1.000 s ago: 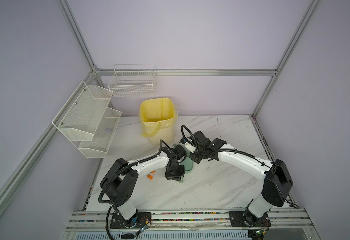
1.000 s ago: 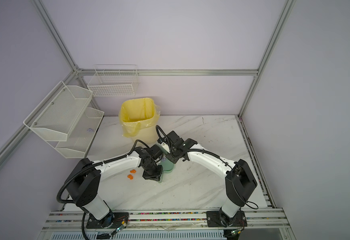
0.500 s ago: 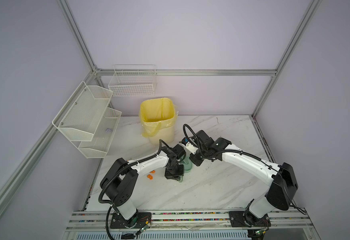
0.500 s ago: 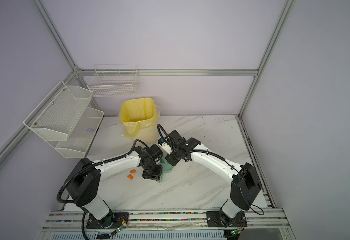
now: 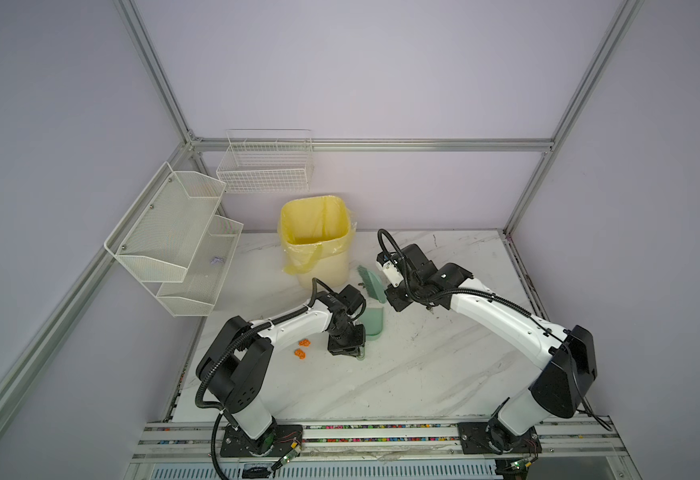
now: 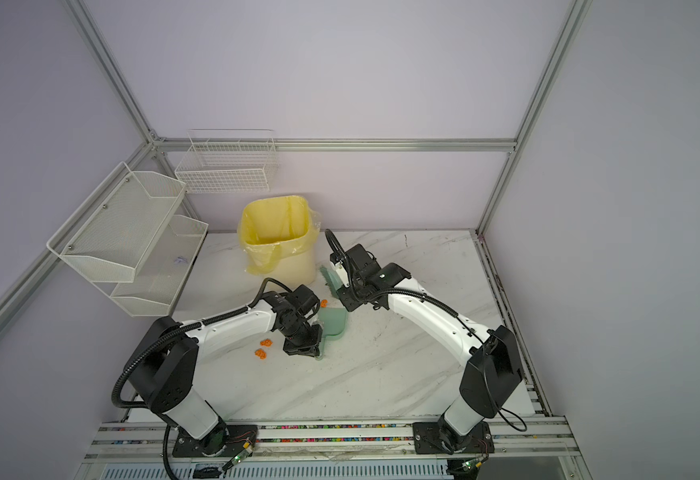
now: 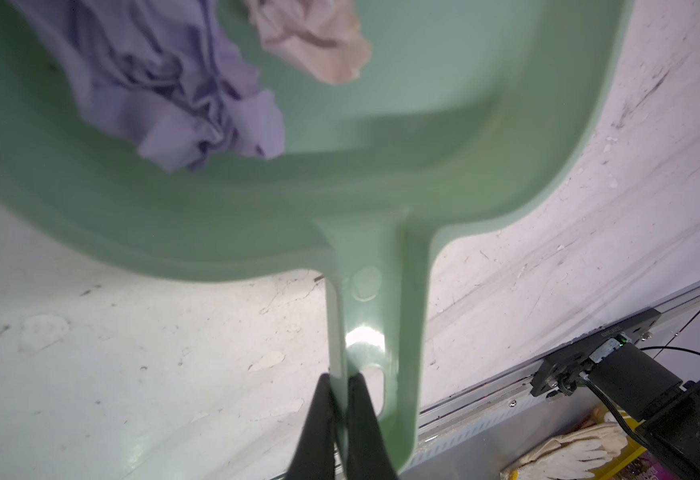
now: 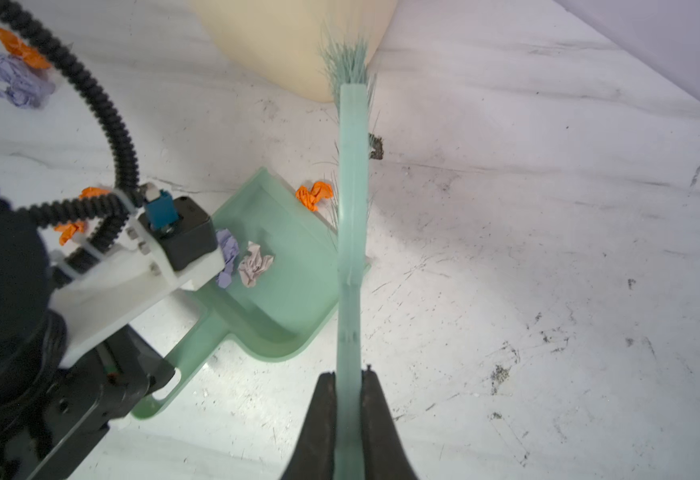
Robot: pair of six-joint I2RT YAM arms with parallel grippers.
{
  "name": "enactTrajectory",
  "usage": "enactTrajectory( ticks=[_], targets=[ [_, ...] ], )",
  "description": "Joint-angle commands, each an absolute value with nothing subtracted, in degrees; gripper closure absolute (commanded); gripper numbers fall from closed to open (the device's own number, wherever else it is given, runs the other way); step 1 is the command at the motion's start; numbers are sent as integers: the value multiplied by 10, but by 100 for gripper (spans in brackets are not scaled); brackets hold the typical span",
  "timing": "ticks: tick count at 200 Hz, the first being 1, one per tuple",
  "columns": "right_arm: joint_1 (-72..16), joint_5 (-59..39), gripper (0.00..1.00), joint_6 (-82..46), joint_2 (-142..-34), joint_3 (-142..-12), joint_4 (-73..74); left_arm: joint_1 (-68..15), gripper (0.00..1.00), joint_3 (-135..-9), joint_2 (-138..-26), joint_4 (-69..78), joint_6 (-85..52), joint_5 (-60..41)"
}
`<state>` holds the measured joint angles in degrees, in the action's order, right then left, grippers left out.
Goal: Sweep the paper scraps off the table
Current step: 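Sweep the purple and pink scraps with the brush into the left-held dustpan, then draw the brush back with the right gripper away from the dustpan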
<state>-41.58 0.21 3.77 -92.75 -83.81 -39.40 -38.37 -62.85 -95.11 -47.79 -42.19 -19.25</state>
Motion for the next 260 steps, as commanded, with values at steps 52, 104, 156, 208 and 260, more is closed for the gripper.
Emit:
enactTrajectory(
  ticks=[52, 104, 156, 208, 260],
  targets=[
    [-407, -27, 100, 13, -1029, -885, -295, -375, 100, -591, -924, -465, -406, -212],
    [-407, -42, 100, 10, -1035, -869, -284, -369, 100, -583, -922, -464, -408, -215],
    [-407, -77, 100, 3, -1020, -844, -307, -364, 100, -589, -926, -466, -408, -210],
    [-407, -98, 100, 16, -992, -814, -326, -361, 100, -604, -931, -474, -406, -206],
    [-407, -223, 100, 40, -950, -775, -326, -361, 100, -607, -937, -477, -407, -201]
  ],
)
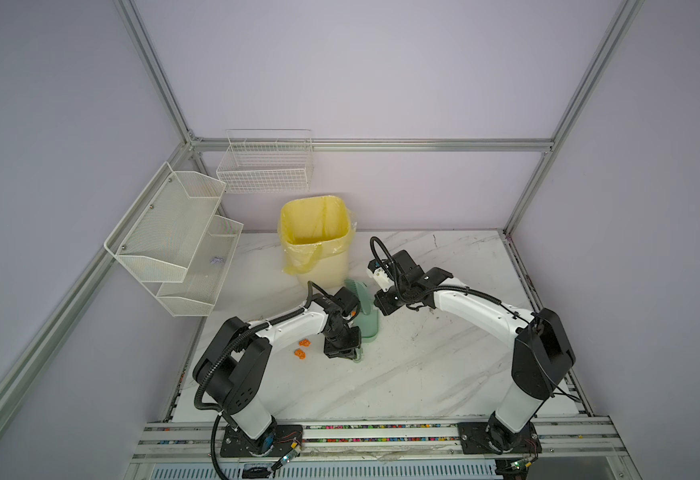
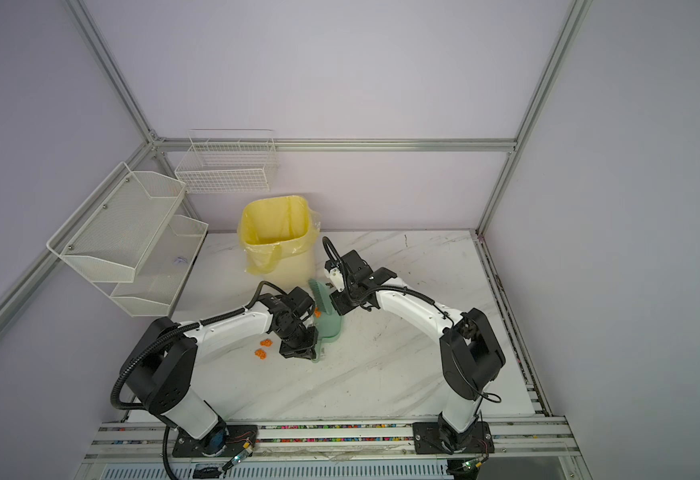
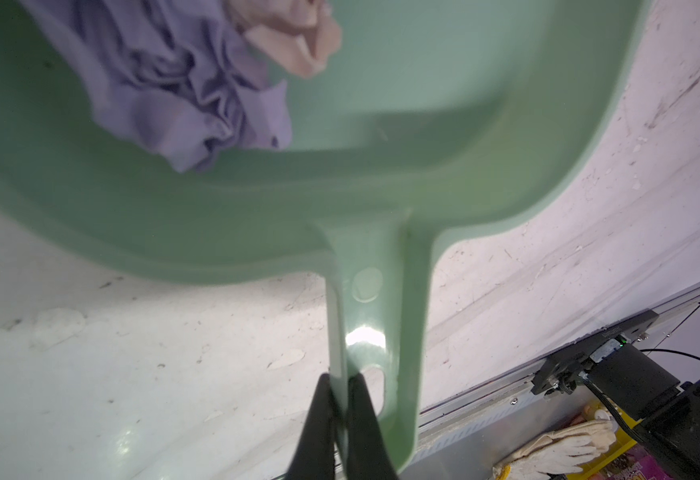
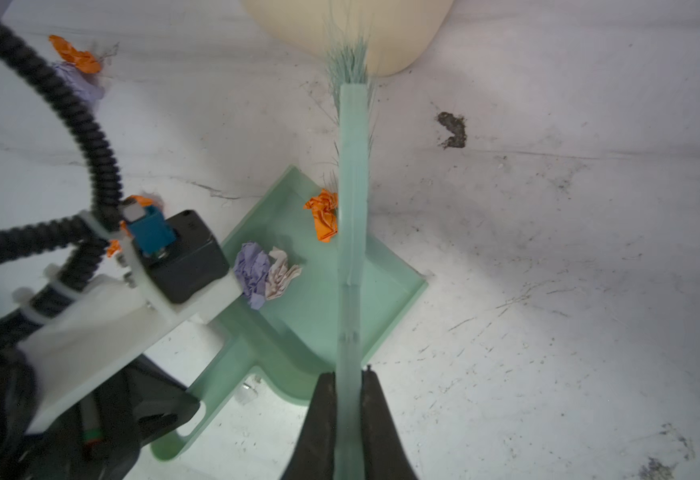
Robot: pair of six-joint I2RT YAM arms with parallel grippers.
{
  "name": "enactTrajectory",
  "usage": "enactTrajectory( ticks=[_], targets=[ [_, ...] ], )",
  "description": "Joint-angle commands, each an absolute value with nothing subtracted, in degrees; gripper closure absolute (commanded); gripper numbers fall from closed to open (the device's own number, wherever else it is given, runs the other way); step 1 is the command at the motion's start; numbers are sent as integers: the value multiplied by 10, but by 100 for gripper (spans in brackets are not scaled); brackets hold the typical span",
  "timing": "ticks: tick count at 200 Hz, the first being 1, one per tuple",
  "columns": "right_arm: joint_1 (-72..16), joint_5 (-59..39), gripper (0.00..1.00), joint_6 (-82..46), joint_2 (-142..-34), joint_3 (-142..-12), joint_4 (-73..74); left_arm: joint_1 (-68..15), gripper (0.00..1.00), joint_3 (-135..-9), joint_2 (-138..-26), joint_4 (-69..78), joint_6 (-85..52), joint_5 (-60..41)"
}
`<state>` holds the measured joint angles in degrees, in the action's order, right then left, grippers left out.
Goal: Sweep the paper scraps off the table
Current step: 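Draw the brush back with the right gripper away from the dustpan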
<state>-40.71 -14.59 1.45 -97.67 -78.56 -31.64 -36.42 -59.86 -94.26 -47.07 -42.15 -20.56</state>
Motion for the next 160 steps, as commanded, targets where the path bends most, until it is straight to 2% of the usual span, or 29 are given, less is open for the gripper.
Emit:
enactTrajectory(
  ticks=[1, 60, 93, 135, 160],
  targets=[
    [-407, -225, 100, 41, -950, -775, -327, -361, 100, -607, -938, -477, -407, -201],
    [-407, -203, 100, 47, -908, -770, -370, -358, 100, -606, -935, -487, -403, -191],
    [-405, -107, 100, -8, -865, -763, -369, -357, 100, -610, -939, -491, -400, -183],
    [-390, -97, 100, -24, -844, -756, -362, -357, 100, -620, -940, -494, -397, -163],
    [-358, -71, 100, -81, -853, -750, -367, -358, 100, -629, -938, -497, -400, -159]
  ],
)
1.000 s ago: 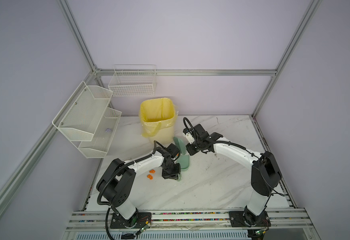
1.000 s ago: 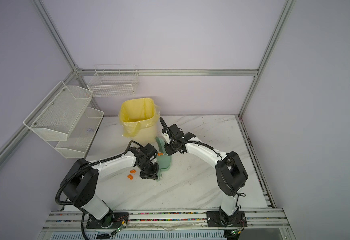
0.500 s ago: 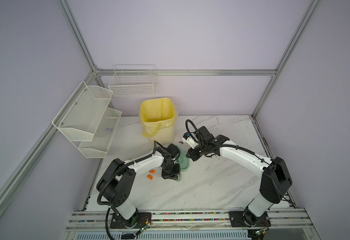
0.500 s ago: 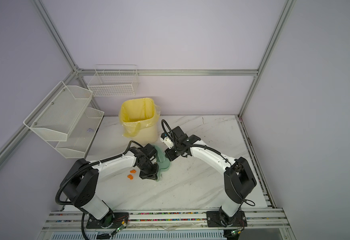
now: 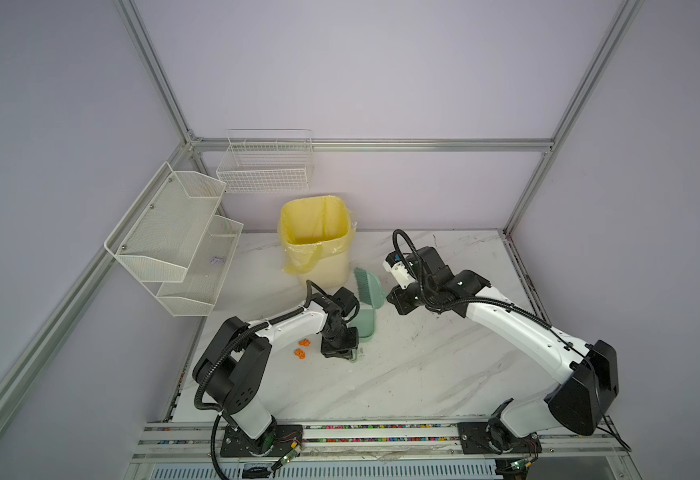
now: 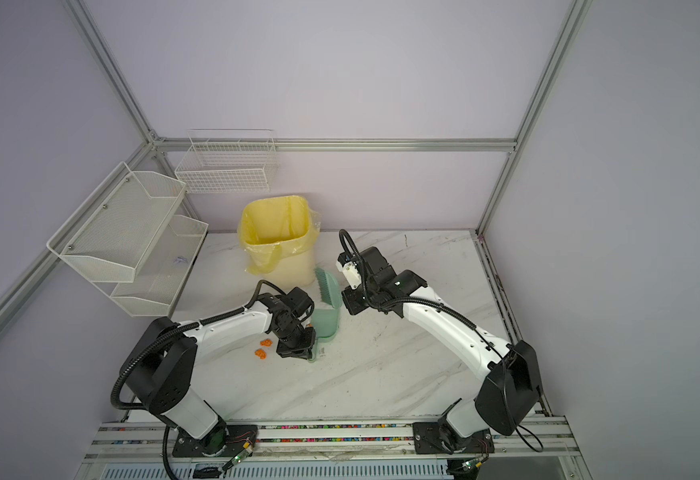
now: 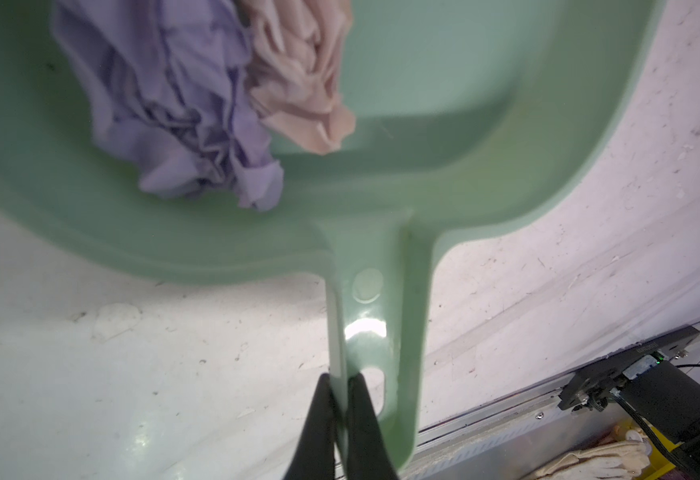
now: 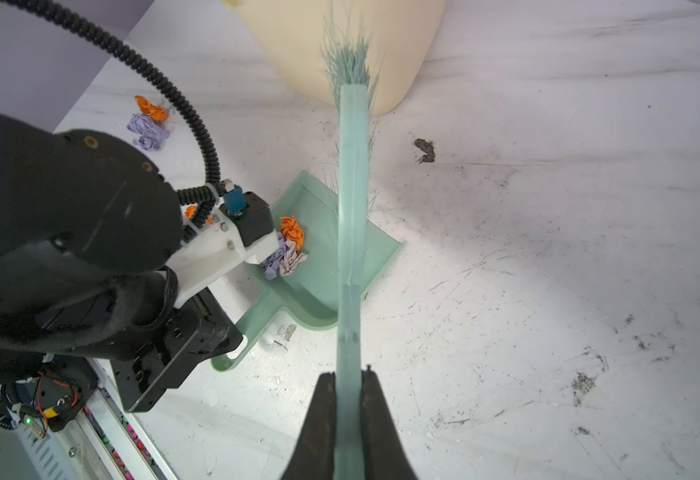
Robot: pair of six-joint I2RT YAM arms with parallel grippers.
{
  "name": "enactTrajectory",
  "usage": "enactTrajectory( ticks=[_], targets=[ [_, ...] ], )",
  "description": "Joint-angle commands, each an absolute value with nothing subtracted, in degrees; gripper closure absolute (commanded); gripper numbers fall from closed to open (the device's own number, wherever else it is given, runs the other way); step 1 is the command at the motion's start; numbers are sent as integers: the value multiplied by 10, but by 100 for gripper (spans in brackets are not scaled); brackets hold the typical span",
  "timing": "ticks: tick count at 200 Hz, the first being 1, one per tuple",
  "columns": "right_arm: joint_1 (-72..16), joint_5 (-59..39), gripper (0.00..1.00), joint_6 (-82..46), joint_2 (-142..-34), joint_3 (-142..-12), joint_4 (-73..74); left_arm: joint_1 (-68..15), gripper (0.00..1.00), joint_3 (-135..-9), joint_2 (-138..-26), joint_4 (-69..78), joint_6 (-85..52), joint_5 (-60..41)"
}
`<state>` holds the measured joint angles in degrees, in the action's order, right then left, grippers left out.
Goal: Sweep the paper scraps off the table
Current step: 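Draw the brush back with the right gripper away from the dustpan, then lift the loaded dustpan with the left gripper toward the yellow bin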
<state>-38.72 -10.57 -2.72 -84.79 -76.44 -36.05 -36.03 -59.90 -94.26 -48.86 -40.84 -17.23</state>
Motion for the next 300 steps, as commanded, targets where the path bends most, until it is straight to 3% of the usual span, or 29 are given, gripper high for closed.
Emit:
enactTrajectory(
  ticks=[1, 85, 154, 300],
  targets=[
    [-356, -72, 100, -83, -854, -749, -366, -358, 100, -630, -938, -497, -400, -159],
    [-316, -35, 100, -187, -869, -749, -351, -368, 100, -663, -911, -510, -411, -163],
    [-292, -21, 100, -200, -867, -747, -345, -375, 100, -702, -882, -537, -410, -154],
    [-286, 20, 100, -223, -798, -736, -322, -395, 100, -905, -910, -625, -375, -127]
  ],
)
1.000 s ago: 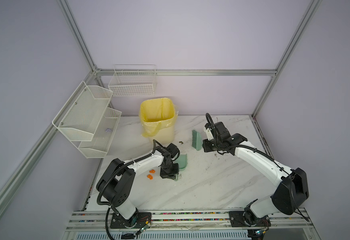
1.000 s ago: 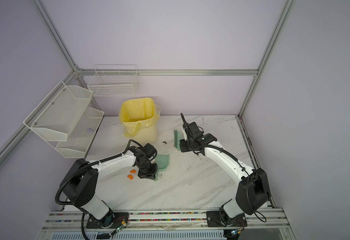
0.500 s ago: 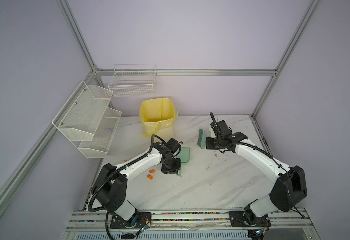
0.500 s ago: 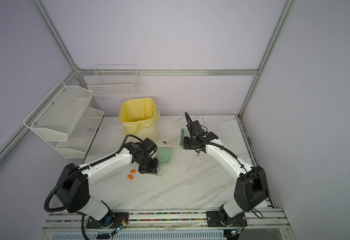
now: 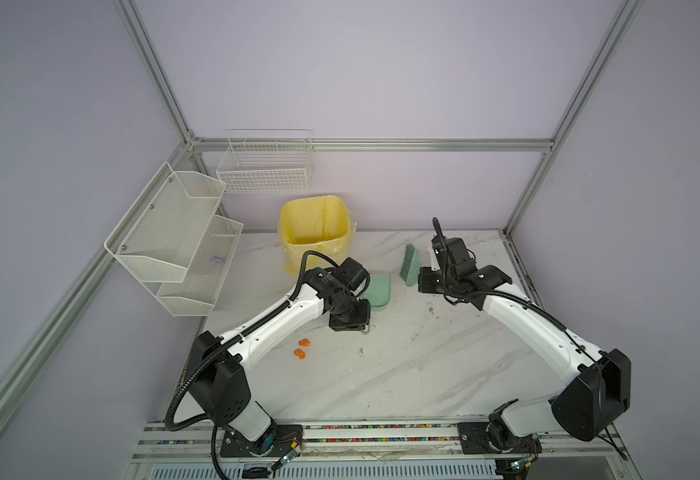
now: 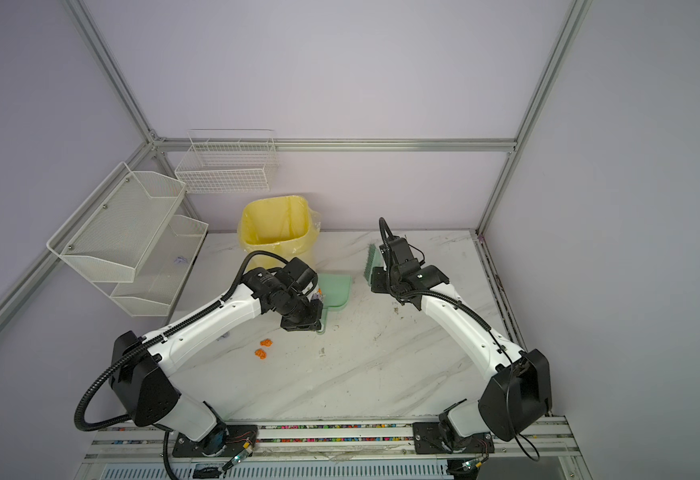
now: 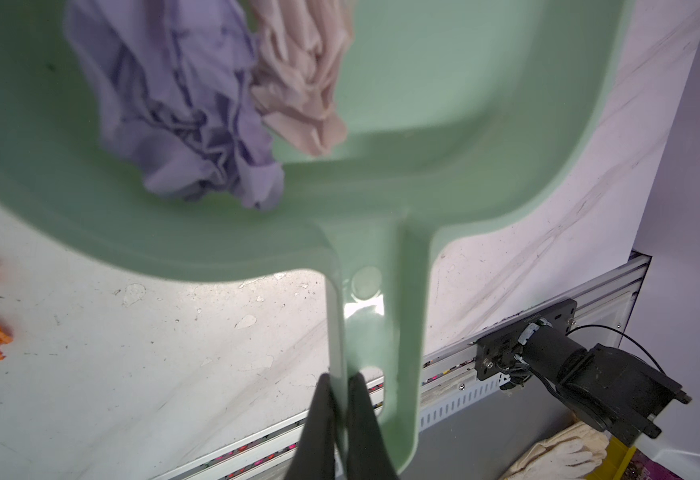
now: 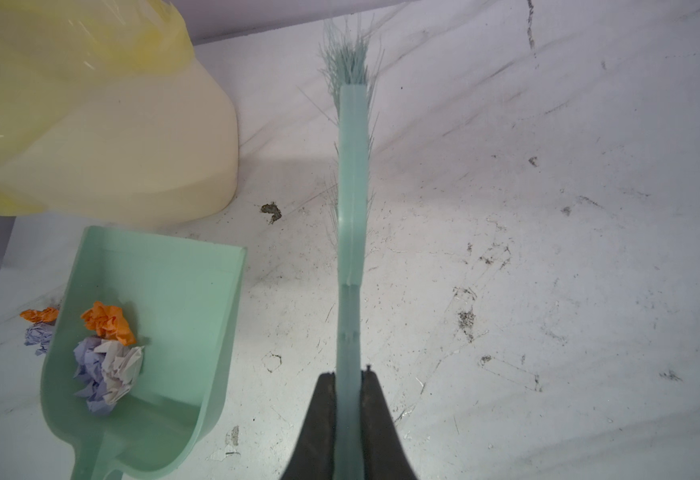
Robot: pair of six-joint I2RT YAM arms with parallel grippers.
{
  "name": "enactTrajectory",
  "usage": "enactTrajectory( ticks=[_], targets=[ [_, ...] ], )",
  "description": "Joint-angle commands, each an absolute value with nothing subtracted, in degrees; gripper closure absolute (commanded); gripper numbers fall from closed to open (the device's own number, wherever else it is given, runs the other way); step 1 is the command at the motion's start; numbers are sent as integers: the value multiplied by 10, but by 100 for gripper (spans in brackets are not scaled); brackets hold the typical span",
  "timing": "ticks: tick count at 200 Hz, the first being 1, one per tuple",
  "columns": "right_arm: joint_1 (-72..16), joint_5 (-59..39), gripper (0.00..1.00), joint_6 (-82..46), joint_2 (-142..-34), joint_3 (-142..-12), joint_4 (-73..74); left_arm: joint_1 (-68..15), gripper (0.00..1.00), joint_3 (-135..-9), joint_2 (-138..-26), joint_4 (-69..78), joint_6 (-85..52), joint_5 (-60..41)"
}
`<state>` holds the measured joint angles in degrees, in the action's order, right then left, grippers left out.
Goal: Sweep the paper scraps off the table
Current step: 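Lift the loaded dustpan with the left gripper toward the yellow bin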
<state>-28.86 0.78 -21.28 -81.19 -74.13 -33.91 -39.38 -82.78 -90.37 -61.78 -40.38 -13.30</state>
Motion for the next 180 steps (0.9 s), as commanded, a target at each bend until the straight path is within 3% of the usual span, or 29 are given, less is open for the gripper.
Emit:
enactTrajectory(
  ticks=[1, 180],
  targets=[
    [-286, 20, 100, -223, -798, -736, -322, -395, 100, -906, -911, -625, -375, -127],
    [-286, 33, 100, -205, -767, -700, -306, -336, 100, -1135, -979, -632, -367, -191]
  ],
)
